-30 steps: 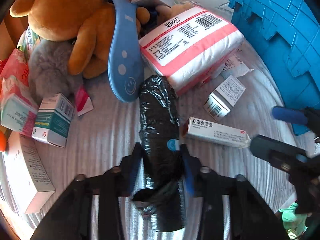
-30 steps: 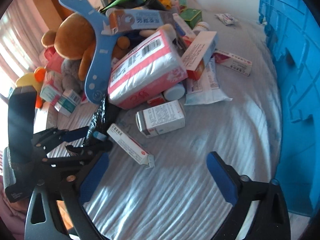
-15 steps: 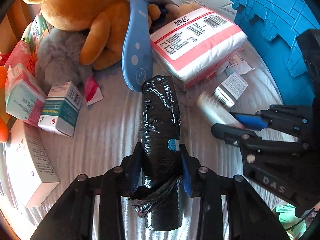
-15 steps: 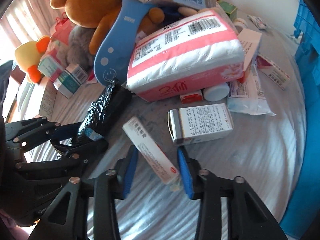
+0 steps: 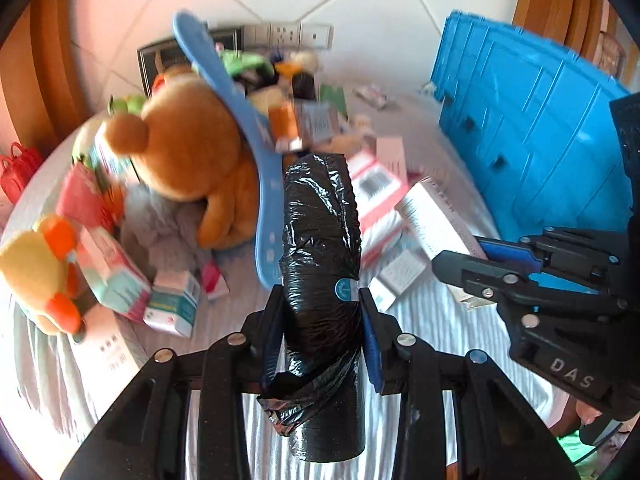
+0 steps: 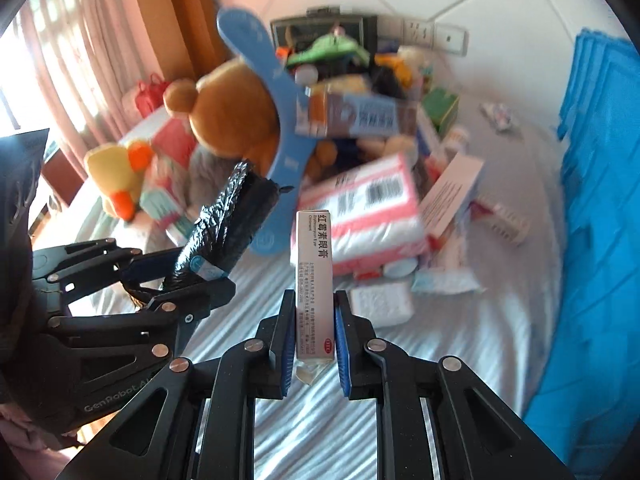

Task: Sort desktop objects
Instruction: 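Carry the black bag and white ointment box over the blue crate with both tools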

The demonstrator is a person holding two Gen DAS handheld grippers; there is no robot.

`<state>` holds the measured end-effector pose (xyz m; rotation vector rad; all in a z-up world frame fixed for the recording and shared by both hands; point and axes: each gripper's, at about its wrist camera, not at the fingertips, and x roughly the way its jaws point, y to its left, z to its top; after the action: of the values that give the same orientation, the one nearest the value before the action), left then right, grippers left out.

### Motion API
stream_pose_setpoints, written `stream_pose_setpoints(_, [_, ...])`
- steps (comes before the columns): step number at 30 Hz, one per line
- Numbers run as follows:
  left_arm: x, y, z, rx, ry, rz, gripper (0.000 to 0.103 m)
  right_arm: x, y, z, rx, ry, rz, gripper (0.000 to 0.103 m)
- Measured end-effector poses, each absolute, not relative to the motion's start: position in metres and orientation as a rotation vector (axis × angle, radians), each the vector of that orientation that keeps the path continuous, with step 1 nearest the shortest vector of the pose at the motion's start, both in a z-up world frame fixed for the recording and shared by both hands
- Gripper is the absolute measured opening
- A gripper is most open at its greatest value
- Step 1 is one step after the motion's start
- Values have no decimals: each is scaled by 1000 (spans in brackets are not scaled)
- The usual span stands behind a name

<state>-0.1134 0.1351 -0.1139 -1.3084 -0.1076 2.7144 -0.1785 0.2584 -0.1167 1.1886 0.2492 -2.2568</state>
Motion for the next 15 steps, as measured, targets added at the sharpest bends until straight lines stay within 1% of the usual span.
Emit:
stream_pose_setpoints(3, [-128,142,-82,-1232,-97,2743,34,-173,265,-83,1085,234,-2317,17])
stream_pose_setpoints(8, [-127,155,-37,-1094,-66,2778,34,-163,285,-20,906,208,-2415,17])
stream_pose_setpoints(15, [-145,199,27,-887,-25,2772,34,-144,326,63,642,208,-2584,17])
